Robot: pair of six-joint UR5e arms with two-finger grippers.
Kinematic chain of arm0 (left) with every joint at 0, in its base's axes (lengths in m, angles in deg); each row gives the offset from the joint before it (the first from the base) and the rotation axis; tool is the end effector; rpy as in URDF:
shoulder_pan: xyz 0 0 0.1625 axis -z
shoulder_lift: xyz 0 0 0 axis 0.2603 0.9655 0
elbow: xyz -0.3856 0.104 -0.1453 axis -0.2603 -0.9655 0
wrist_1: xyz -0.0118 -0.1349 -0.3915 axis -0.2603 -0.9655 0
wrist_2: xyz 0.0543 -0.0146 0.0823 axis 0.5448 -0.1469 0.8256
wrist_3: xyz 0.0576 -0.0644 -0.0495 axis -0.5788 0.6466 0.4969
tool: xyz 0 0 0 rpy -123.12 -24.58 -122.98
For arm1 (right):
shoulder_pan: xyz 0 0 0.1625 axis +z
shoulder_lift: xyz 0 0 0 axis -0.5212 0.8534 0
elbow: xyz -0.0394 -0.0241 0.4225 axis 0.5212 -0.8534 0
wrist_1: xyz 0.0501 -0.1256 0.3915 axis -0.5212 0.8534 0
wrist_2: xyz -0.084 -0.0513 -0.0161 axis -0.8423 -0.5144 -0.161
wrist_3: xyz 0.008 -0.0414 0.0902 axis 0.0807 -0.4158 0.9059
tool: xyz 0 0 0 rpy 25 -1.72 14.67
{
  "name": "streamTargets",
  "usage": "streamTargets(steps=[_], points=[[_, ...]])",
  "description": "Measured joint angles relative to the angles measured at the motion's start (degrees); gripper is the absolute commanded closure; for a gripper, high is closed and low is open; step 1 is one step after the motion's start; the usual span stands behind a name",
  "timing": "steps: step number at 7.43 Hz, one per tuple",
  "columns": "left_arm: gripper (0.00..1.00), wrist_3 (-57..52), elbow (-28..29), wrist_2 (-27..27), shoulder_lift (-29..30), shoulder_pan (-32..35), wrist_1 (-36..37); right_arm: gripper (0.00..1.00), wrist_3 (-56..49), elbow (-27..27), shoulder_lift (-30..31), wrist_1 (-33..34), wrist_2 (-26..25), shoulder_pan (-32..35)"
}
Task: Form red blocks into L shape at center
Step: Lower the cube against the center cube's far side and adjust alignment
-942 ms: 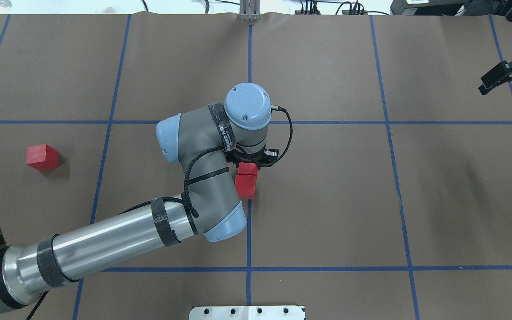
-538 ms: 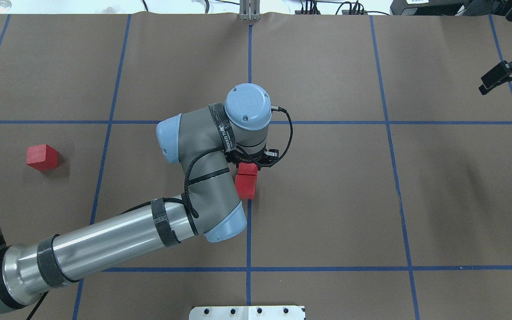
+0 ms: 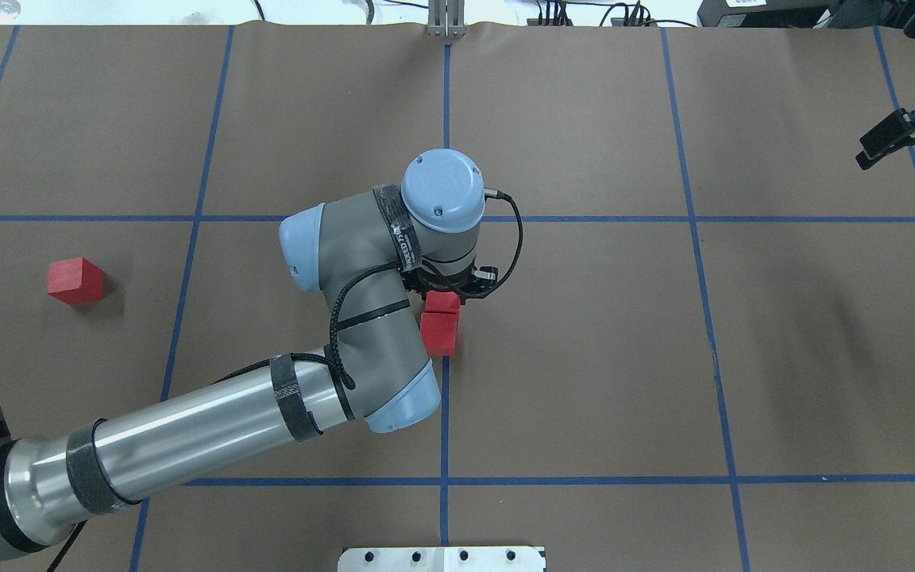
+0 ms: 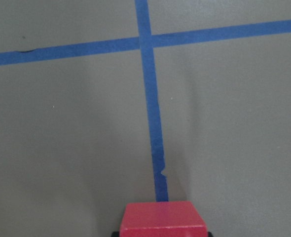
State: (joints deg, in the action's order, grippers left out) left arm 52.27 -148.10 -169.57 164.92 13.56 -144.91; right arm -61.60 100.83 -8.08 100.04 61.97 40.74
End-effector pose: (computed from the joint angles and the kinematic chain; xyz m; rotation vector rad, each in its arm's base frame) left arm 0.6421 -0.4678 0.1600 0.0791 0.7857 0.0879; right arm -0.1121 -0.5807 0.4688 0.1343 -0.7229 -0.2353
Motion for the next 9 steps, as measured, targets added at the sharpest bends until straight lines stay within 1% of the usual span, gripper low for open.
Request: streamTargets(steps=[2, 3, 5, 6, 7, 9], points=[[0.86, 0.0, 0.0, 0.0, 0.0, 0.0, 0.0, 0.0, 0.0, 0.0, 0.0, 0.0, 0.0, 0.0], [0.81, 0.0, 0.0, 0.0, 0.0, 0.0, 0.0, 0.0, 0.0, 0.0, 0.0, 0.0, 0.0, 0.0], [0.78, 0.0, 0.0, 0.0, 0.0, 0.0, 0.0, 0.0, 0.0, 0.0, 0.0, 0.0, 0.0, 0.0], [0.75, -0.1, 0.0, 0.0, 0.0, 0.0, 0.0, 0.0, 0.0, 0.0, 0.0, 0.0, 0.0, 0.0], [0.74, -0.1, 0.0, 0.0, 0.0, 0.0, 0.0, 0.0, 0.0, 0.0, 0.0, 0.0, 0.0, 0.0], [0.69, -0.1, 0.0, 0.0, -0.1, 0.0, 0.0, 0.0, 0.0, 0.0, 0.0, 0.0, 0.0, 0.0]])
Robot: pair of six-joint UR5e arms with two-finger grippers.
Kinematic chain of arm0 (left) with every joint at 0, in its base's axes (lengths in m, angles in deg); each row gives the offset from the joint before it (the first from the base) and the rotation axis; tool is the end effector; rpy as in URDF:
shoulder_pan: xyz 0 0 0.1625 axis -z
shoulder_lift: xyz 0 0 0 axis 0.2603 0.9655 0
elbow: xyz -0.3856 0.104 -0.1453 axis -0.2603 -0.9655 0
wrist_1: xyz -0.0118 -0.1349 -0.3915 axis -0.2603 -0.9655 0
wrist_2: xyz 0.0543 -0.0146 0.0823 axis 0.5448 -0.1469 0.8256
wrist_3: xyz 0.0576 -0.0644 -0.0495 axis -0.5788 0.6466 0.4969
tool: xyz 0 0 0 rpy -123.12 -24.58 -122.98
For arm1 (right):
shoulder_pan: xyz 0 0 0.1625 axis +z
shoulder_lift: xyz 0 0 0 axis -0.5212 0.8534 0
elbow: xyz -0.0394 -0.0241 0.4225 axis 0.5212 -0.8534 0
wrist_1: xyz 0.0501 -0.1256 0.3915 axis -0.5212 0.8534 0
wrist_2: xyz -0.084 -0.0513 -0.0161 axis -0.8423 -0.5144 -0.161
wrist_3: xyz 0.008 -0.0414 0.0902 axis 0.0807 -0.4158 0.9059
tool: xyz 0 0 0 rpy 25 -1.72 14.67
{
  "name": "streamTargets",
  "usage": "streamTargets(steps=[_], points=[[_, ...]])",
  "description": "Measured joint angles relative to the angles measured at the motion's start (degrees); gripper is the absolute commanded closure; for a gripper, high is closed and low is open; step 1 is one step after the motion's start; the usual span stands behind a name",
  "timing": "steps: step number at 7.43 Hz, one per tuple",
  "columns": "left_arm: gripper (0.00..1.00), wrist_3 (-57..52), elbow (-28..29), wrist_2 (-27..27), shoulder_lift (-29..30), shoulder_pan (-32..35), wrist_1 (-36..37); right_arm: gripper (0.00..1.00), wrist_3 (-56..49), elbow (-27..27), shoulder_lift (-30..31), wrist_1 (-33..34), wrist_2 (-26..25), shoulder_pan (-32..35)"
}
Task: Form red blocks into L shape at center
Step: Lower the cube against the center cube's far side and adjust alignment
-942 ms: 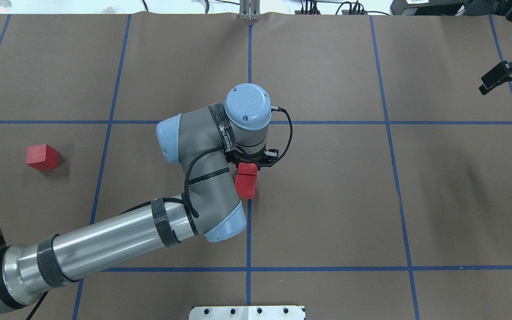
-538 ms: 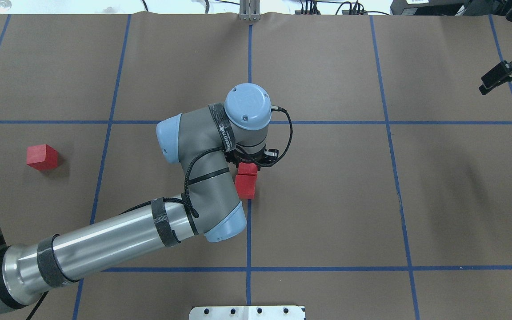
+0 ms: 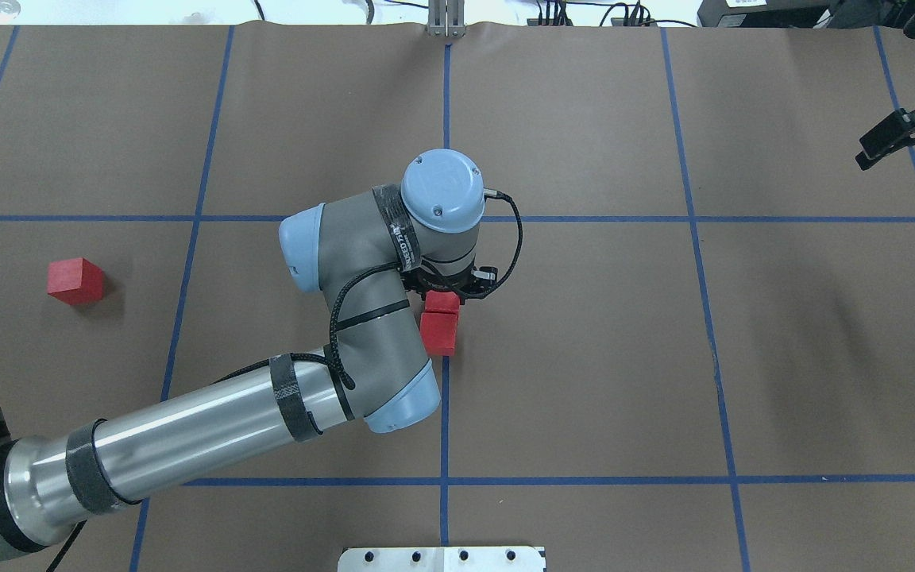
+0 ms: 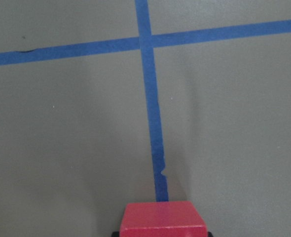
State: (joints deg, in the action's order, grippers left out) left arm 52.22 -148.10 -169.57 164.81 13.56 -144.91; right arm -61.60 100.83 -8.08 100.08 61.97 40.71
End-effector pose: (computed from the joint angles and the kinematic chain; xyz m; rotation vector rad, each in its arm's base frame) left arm 0.6421 -0.4678 0.1616 0.0785 0.7841 0.0885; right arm -0.1124 -0.5806 0.4689 0.1335 -0.7228 -0.2356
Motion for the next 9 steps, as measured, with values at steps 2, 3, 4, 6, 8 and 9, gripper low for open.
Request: streamTargets(steps=[2, 3, 4, 6, 8, 9], points=[[0.6, 0.1, 0.0, 0.0, -0.2, 0.0, 0.0, 0.0, 0.0, 0.0, 0.0, 0.0, 0.0, 0.0], [0.6, 0.1, 0.0, 0.0, -0.2, 0.0, 0.0, 0.0, 0.0, 0.0, 0.0, 0.0, 0.0, 0.0], [0.59, 0.1, -0.1, 0.0, -0.2, 0.0, 0.0, 0.0, 0.0, 0.0, 0.0, 0.0, 0.0, 0.0], [0.56, 0.1, -0.2, 0.0, -0.2, 0.0, 0.0, 0.0, 0.0, 0.0, 0.0, 0.0, 0.0, 0.0], [0.05, 0.1, -0.2, -0.1, -0.3, 0.0, -0.1, 0.0, 0.0, 0.0, 0.1, 0.0, 0.0, 0.0], [0.0, 0.1, -0.2, -0.1, -0.3, -0.1, -0.1, 0.0, 0.0, 0.0, 0.1, 0.0, 0.0, 0.0]])
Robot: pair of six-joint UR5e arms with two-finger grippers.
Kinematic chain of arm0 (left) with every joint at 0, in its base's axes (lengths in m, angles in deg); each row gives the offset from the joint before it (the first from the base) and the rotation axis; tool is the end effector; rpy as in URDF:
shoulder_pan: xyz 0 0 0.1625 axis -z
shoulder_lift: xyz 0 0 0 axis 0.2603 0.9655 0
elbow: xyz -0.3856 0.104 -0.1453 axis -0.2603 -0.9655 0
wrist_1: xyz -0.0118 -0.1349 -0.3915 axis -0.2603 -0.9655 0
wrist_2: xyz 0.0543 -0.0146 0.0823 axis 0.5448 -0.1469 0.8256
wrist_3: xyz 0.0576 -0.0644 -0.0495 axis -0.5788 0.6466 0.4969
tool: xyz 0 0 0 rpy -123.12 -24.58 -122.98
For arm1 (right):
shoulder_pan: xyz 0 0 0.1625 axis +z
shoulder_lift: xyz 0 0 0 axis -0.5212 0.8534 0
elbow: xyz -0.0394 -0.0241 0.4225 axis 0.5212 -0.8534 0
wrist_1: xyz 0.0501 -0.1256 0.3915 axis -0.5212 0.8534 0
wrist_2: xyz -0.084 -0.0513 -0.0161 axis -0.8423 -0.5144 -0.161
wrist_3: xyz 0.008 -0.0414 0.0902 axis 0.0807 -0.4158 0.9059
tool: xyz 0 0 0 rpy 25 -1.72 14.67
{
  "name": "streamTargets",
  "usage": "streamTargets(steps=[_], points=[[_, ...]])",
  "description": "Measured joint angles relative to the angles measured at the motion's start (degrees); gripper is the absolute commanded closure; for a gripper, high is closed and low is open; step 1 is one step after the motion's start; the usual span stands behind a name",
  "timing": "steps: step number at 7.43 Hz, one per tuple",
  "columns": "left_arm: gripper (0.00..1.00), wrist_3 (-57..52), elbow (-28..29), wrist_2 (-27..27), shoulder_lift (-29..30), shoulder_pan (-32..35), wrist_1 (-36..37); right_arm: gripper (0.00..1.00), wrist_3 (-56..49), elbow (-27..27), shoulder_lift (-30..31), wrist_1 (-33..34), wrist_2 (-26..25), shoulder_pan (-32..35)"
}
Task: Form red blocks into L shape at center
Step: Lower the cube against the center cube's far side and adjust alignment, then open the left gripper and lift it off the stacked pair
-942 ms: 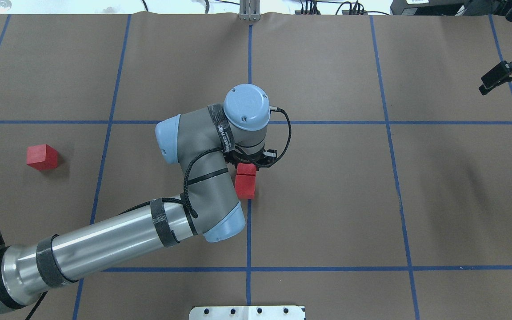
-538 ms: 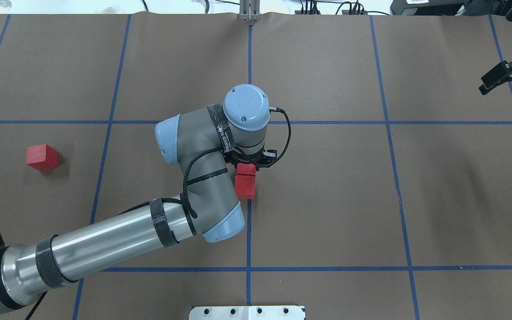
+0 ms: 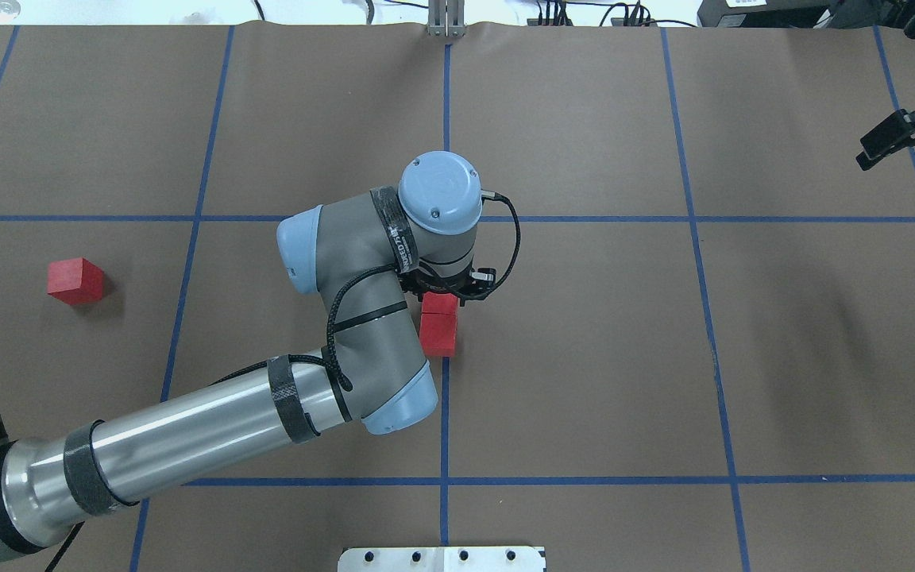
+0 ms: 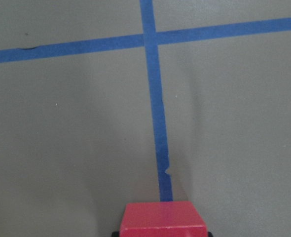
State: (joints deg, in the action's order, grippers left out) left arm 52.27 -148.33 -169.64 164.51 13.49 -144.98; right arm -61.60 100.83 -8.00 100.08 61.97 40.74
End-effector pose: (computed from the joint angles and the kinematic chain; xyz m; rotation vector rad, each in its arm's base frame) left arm 0.6418 -0.4664 0.1637 0.0766 0.7846 0.0892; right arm -0.1120 -0.5803 0.4697 0.1324 -0.7225 -0.2347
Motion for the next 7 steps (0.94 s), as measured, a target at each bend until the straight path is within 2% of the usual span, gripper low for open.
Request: streamTargets(steps=[4, 5, 7], points=[[0.0, 0.0, -0.3, 0.0, 0.0, 0.0, 0.0, 0.0, 0.0, 0.0, 0.1, 0.0, 0.0, 0.0], [0.0, 0.1, -1.6, -0.1, 0.0, 0.1, 0.3, 0.0, 0.0, 0.1, 0.1, 0.0, 0.0, 0.0], [0.0, 0.0, -8.0, -0.5, 0.0, 1.0, 4.2, 0.0, 0.0, 0.1, 0.1, 0.0, 0.0, 0.0]])
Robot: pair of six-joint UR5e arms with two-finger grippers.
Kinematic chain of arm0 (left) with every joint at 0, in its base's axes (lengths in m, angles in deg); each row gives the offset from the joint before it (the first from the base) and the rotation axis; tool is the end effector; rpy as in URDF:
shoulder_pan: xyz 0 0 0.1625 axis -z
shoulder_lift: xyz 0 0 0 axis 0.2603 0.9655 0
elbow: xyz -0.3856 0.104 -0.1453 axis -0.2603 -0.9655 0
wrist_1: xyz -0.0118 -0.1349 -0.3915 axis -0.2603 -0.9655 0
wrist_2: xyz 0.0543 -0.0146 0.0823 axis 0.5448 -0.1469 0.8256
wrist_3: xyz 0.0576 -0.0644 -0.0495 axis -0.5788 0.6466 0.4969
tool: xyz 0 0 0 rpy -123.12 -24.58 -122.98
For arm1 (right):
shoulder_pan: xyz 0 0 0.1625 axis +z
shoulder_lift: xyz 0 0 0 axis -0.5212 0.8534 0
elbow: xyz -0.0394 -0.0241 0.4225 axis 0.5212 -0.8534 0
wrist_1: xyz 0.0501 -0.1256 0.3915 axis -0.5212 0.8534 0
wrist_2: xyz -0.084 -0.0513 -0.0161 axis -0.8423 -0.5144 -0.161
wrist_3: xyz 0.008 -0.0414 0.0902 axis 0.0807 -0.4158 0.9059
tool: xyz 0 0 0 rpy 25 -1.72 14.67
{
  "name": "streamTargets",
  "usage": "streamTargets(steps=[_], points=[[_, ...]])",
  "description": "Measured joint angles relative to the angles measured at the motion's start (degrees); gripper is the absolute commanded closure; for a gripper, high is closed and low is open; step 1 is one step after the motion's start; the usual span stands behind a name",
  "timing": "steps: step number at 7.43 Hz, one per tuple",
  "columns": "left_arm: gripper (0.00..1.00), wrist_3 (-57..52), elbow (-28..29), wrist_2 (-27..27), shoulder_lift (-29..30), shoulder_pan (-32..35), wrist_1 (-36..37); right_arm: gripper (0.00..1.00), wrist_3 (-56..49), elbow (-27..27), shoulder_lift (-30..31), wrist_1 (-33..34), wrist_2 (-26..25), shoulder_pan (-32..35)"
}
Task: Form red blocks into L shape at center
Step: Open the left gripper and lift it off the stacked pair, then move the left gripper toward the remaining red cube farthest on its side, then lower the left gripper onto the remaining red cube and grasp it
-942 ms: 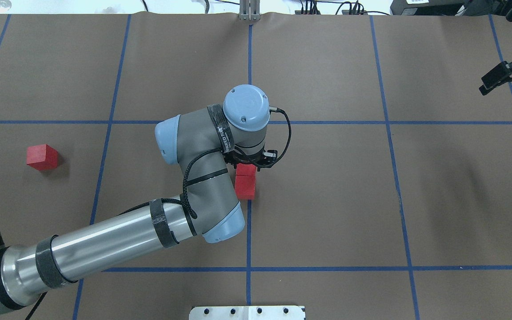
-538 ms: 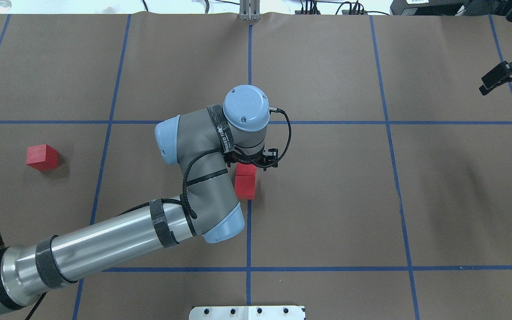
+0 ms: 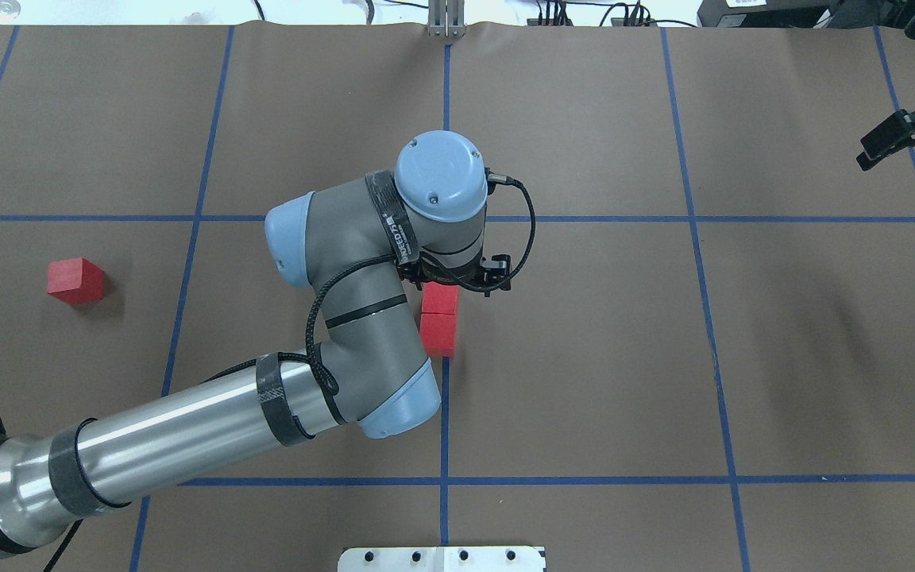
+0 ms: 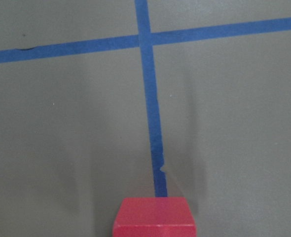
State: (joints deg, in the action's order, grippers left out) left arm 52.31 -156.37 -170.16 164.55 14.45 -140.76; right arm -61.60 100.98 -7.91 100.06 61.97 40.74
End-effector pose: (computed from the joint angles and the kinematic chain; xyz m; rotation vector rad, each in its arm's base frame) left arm 0.6012 -0.4576 0.1139 0.1092 0.8451 0.0873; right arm -0.1118 -0.5796 0.4693 0.1337 -0.7227 -0.2351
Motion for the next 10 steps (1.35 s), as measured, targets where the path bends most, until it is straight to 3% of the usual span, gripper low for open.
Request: streamTargets(steps=[2, 5, 7, 10], points=[[0.0, -0.5, -9.1, -2.2, -3.0, 2.7, 6.6, 0.0, 0.0, 0.1, 0.0, 0.0, 0.0, 0.0], [0.0, -6.9, -25.1, -3.5, -20.3, 9.0, 8.2, 0.0, 0.1, 0.1, 0.0, 0.0, 0.0, -0.1], [0.0, -15.7, -28.7, -3.9, -30.0, 15.3, 7.6, 0.0, 0.0, 0.0, 0.0, 0.0, 0.0, -0.1], [0.0, -27.8, -28.7, -6.8, -43.3, 23.9, 2.4, 0.0, 0.0, -0.1, 0.0, 0.0, 0.0, -0.2]])
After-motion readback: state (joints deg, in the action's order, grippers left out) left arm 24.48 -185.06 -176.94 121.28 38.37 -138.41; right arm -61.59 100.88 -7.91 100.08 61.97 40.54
